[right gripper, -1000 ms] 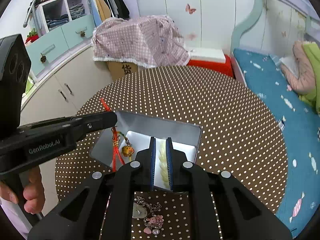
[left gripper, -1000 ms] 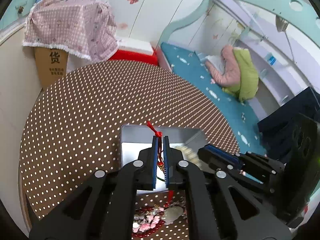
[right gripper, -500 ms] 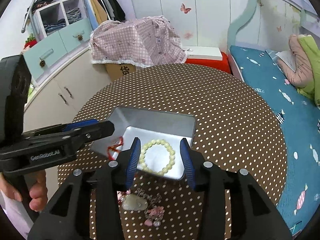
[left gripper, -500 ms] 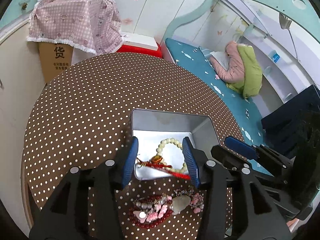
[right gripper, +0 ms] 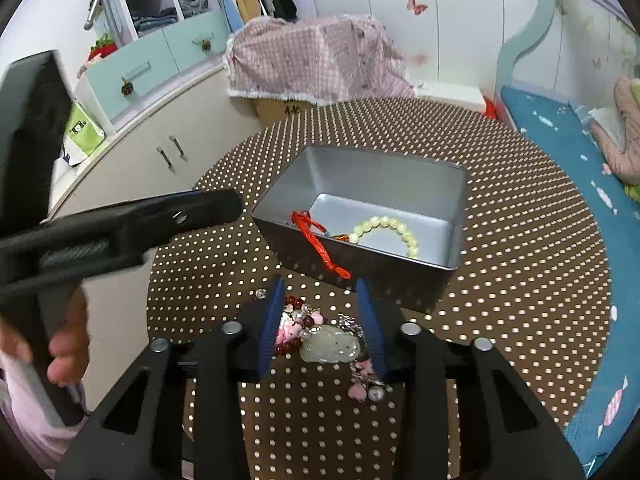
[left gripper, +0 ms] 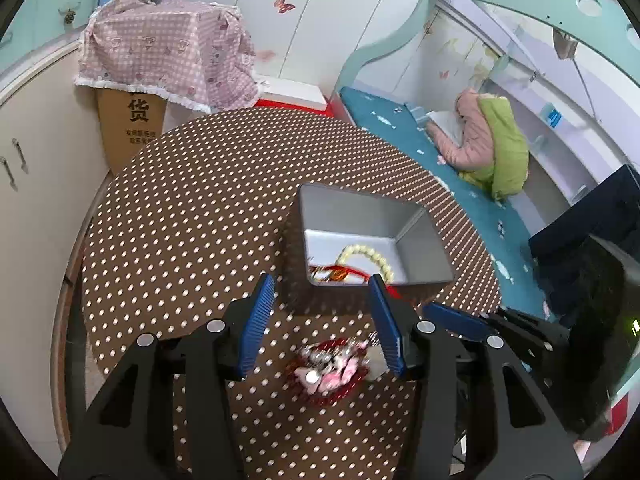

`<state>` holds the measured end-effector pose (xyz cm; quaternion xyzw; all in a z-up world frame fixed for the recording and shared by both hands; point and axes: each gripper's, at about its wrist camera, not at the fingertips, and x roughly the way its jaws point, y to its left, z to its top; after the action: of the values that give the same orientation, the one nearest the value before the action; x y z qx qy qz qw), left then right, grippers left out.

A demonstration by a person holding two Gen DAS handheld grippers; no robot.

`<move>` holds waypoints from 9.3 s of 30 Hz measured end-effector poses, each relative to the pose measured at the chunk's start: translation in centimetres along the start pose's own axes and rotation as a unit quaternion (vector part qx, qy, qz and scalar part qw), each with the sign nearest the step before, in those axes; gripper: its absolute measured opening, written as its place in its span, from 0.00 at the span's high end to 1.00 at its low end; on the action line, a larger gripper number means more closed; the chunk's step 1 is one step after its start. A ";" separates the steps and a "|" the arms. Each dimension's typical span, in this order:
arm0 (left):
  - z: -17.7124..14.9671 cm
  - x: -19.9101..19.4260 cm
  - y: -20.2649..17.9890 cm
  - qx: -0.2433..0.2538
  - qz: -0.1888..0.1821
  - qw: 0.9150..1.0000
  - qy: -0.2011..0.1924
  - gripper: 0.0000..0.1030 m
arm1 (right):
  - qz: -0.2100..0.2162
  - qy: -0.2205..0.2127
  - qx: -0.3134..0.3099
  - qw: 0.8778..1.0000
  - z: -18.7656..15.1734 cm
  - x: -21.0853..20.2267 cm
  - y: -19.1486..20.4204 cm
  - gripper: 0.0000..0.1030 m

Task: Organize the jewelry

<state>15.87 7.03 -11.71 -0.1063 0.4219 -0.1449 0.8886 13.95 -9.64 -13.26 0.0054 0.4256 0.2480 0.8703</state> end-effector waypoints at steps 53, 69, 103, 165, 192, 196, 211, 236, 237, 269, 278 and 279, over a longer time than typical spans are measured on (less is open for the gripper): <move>-6.6 5.3 -2.0 0.094 0.154 0.981 0.074 0.77 | -0.077 -0.005 0.011 0.997 -3.6 -1.2 -1.1 0.35; -2.2 0.5 -3.0 0.067 0.004 0.998 0.008 0.93 | -0.063 -0.002 0.018 0.998 -3.8 -0.8 -1.5 0.35; -2.9 -7.0 3.7 -0.013 -0.011 0.999 -0.040 0.93 | 0.036 0.042 -0.182 0.982 -1.9 8.8 9.1 0.71; -4.8 -6.7 8.5 -0.062 0.038 0.997 -0.018 0.93 | 0.041 0.060 -0.160 0.984 -1.1 9.3 9.4 0.92; 4.6 -5.5 -5.2 0.070 -0.043 0.994 -0.076 0.93 | -0.016 -0.101 -0.066 0.993 4.9 -5.8 -0.5 0.92; 6.0 -4.4 -7.0 0.084 -0.046 0.993 -0.073 0.93 | -0.020 -0.113 -0.060 0.992 5.8 -6.5 -1.6 0.92; 6.9 1.5 -6.8 0.079 0.009 0.996 -0.027 0.61 | -0.020 -0.076 -0.027 0.997 6.0 -3.5 -4.4 0.71; -1.6 0.6 -3.0 0.070 0.028 0.997 0.033 0.58 | 0.004 -0.053 -0.001 0.999 -0.1 -3.7 -3.5 0.55; -2.3 0.8 -2.6 0.068 0.034 0.996 0.039 0.58 | 0.004 -0.046 0.000 0.999 -0.6 -3.4 -3.4 0.55; -7.2 3.4 1.4 0.049 0.060 0.994 0.071 0.92 | 0.031 0.025 -0.083 0.996 -3.9 2.6 3.6 0.69; -7.7 1.9 3.1 0.025 0.044 0.997 0.062 0.93 | 0.012 0.048 -0.090 0.995 -3.7 5.4 4.3 0.86; -7.7 1.8 3.1 0.025 0.043 0.997 0.062 0.93 | 0.008 0.054 -0.091 0.994 -3.7 5.8 4.3 0.87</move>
<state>11.48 8.76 -18.77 -0.0570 0.4765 -0.1228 0.8687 12.38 -4.09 -18.96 -0.0839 0.4478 0.2928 0.8406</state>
